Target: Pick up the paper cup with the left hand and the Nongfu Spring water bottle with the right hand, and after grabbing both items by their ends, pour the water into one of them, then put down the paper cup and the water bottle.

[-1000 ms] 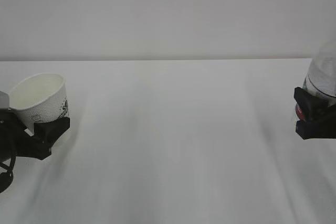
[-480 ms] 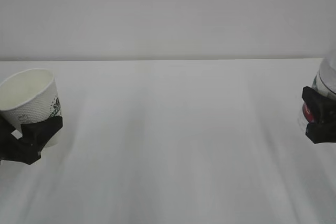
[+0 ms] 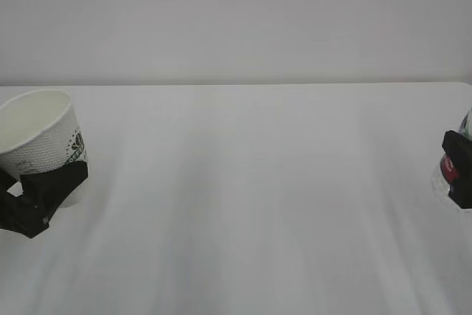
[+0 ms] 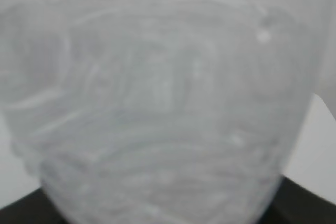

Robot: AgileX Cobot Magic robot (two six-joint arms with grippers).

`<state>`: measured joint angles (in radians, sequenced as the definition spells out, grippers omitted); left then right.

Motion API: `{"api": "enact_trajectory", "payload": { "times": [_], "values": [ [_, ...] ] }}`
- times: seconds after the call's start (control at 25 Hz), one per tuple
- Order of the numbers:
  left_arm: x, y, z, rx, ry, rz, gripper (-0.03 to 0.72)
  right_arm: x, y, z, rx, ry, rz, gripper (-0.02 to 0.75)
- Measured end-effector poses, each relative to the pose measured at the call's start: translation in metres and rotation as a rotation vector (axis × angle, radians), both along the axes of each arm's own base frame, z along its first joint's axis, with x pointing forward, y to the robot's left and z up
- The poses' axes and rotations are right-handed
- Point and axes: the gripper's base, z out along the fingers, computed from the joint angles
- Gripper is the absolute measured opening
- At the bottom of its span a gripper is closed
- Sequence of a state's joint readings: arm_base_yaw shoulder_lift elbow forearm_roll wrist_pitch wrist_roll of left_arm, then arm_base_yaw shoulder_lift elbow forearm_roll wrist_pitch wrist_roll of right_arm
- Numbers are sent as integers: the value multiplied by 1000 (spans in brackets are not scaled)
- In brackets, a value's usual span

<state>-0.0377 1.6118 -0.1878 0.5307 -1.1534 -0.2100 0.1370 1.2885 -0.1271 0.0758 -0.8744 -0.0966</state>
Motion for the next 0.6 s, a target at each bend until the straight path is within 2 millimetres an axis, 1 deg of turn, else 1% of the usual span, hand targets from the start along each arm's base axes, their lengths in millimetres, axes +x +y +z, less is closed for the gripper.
{"api": "enact_trajectory", "payload": {
  "times": [0.12, 0.32, 0.6],
  "values": [
    [-5, 0, 4, 0, -17, -7, 517, -3, 0, 4, 6, -2, 0, 450],
    [-14, -3, 4, 8, -15, -43, 517, -6, -1, 7, 10, 8, 1, 450],
    [-17, -6, 4, 14, -12, -97, 517, -7, 0, 8, 6, 5, 9, 450]
  ]
}}
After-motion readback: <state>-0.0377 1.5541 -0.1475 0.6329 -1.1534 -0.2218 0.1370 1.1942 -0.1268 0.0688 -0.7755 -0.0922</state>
